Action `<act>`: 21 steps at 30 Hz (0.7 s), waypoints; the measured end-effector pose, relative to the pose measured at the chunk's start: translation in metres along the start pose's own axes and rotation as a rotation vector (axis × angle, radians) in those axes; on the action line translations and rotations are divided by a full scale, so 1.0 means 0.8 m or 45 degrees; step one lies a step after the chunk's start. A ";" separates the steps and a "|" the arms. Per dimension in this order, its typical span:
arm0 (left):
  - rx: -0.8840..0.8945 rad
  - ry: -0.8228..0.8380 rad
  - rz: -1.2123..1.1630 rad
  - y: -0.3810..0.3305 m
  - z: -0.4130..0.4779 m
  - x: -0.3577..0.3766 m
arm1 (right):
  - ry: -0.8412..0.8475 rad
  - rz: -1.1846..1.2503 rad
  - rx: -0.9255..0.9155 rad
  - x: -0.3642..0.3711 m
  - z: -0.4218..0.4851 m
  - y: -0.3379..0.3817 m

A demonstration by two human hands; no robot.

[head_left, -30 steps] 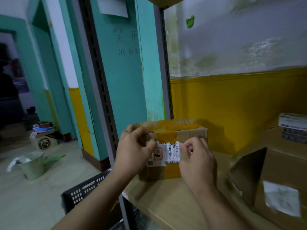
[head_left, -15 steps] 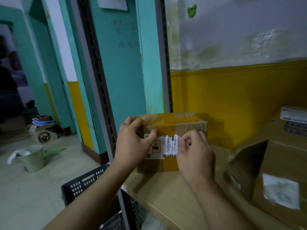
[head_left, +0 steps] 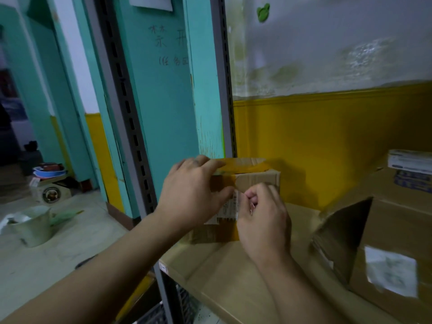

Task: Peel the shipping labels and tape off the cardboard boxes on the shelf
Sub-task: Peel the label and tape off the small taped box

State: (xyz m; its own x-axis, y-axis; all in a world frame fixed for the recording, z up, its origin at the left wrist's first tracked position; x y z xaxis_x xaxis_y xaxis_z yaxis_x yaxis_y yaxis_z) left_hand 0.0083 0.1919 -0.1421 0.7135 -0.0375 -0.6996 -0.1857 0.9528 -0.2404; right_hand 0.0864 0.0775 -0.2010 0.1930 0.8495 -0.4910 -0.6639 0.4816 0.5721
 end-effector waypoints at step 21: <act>-0.092 -0.153 -0.270 0.014 -0.004 0.014 | 0.026 -0.031 -0.065 0.005 -0.005 0.006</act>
State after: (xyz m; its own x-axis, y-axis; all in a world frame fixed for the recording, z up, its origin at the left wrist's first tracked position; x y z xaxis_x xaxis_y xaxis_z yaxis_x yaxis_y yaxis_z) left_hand 0.0124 0.2009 -0.1548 0.8161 -0.1937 -0.5445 -0.0682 0.9033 -0.4236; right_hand 0.0812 0.0826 -0.2027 0.1949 0.8330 -0.5178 -0.6952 0.4897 0.5262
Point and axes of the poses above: each hand's wrist, its own z-axis towards the middle knuckle, its own x-axis out of the palm, y = z × x, the point moved 6 cm from there along z, towards the middle knuckle, and after that the axes turned 13 degrees about -z, right-handed, at the moved point
